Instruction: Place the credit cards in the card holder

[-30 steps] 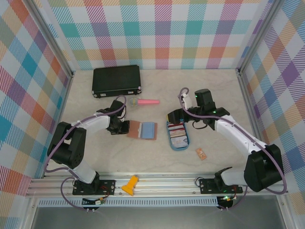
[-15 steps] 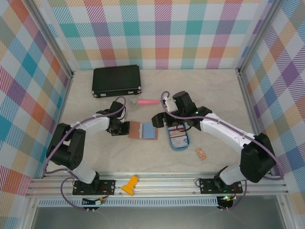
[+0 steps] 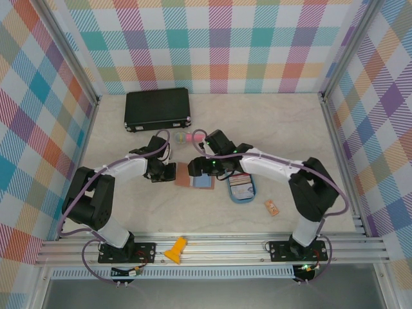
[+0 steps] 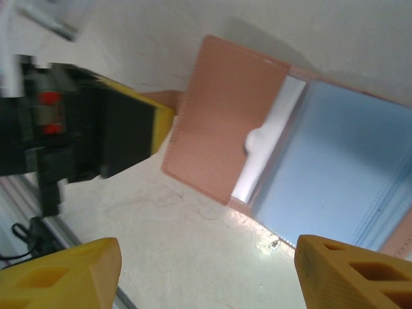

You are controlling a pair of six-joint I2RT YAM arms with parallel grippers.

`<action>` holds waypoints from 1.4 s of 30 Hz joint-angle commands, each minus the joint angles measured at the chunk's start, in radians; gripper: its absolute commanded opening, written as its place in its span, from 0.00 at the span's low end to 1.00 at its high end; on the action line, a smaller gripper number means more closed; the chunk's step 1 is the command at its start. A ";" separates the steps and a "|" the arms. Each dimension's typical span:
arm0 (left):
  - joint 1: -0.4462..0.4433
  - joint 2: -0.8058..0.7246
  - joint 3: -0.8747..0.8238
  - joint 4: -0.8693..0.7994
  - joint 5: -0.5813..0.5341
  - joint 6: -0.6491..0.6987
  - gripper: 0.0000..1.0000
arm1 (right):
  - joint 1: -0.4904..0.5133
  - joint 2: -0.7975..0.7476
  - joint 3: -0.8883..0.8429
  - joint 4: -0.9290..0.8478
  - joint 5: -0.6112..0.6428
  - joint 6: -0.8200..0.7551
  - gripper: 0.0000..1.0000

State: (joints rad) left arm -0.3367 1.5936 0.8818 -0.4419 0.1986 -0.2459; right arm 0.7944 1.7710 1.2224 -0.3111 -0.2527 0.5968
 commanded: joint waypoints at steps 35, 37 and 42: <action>0.010 -0.014 0.005 -0.009 0.047 0.002 0.04 | 0.032 0.303 0.193 -0.121 0.104 0.162 0.83; 0.010 -0.015 0.007 -0.012 0.045 0.001 0.04 | 0.034 0.302 0.177 -0.083 0.082 0.190 0.83; 0.010 -0.014 0.010 -0.017 0.042 0.001 0.03 | 0.033 0.286 0.143 -0.002 0.035 0.255 0.84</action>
State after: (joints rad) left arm -0.3367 1.5936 0.8818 -0.4423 0.2241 -0.2459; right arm 0.8188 2.0304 1.4006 -0.3447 -0.1726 0.7879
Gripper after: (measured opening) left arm 0.068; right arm 0.838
